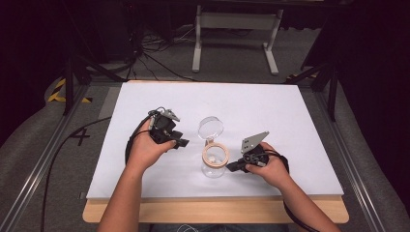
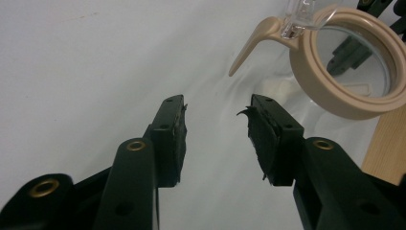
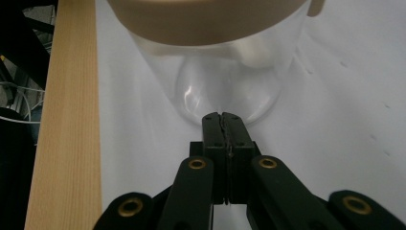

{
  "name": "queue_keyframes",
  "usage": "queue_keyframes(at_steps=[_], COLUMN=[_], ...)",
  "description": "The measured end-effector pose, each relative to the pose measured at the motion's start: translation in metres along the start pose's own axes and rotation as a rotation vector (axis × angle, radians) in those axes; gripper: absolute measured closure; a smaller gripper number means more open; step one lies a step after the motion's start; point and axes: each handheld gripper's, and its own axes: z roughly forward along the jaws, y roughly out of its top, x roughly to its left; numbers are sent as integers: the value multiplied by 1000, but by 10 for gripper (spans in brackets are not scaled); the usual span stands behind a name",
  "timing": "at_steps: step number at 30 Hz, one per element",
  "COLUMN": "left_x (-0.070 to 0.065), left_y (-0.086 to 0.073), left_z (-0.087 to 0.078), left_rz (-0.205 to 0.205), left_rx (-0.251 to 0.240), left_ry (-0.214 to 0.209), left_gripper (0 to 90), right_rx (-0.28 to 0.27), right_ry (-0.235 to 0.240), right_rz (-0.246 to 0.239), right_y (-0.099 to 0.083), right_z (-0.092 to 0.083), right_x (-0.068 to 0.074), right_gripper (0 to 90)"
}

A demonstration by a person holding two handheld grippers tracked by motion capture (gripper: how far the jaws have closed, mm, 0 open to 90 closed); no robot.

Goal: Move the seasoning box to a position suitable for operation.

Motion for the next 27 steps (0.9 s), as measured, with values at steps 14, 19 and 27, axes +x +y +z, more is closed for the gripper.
queue_keyframes(at_steps=[14, 19, 27], left_x=[3, 2, -4], left_y=[-2, 0, 8], left_z=[-2, -2, 0], left_rz=[-21, -15, -15], left_rx=[-20, -36, -182], left_ry=[-13, -11, -22], left_gripper=[702, 738, 869], right_rx=[5, -3, -67], right_ry=[27, 14, -33], right_rz=[-42, -24, 17], right_y=[12, 12, 16], right_z=[13, 6, -20], right_x=[15, 15, 20], right_gripper=[898, 898, 899])
